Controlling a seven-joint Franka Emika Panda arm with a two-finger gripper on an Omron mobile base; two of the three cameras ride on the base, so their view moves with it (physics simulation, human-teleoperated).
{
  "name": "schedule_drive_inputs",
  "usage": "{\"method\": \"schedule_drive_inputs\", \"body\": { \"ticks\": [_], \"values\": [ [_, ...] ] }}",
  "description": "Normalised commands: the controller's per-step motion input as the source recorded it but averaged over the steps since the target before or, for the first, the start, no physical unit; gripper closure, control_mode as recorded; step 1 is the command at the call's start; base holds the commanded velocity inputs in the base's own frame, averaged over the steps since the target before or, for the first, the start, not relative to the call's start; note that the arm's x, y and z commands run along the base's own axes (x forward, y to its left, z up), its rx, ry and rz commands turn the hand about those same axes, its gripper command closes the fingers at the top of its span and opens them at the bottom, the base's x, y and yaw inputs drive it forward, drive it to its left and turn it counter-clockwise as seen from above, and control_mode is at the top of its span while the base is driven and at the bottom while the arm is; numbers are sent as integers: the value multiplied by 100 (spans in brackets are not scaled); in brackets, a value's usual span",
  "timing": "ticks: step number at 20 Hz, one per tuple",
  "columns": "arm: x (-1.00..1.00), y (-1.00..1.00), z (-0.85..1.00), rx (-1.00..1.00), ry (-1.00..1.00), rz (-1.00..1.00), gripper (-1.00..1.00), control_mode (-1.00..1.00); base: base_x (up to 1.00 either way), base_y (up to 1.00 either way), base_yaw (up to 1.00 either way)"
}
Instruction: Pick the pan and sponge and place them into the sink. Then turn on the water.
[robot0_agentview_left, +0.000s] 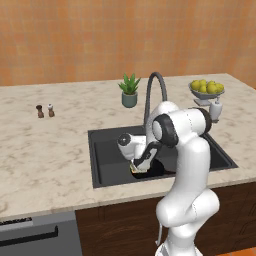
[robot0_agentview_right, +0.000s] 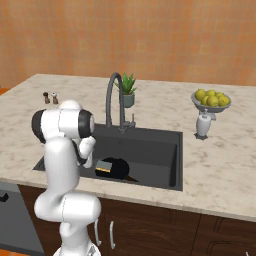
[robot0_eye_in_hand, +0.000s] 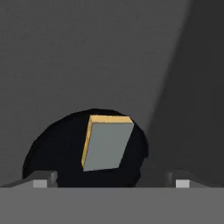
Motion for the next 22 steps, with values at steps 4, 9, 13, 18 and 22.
{"method": "schedule_drive_inputs", "body": {
  "ticks": [4, 9, 13, 18, 22],
  "values": [
    [-18, 31, 100, -13, -2, 10, -100, -100, 0, 0, 0],
    [-16, 36, 100, -8, -12, 4, -100, -100, 0, 0, 0],
    [-33, 6, 100, 1, -10, 2, -100, -100, 0, 0, 0],
    [-67, 0, 100, 7, -24, 1, -100, -100, 0, 0, 0],
    [-85, -1, 100, 12, -31, 0, -100, -100, 0, 0, 0]
  ]
}}
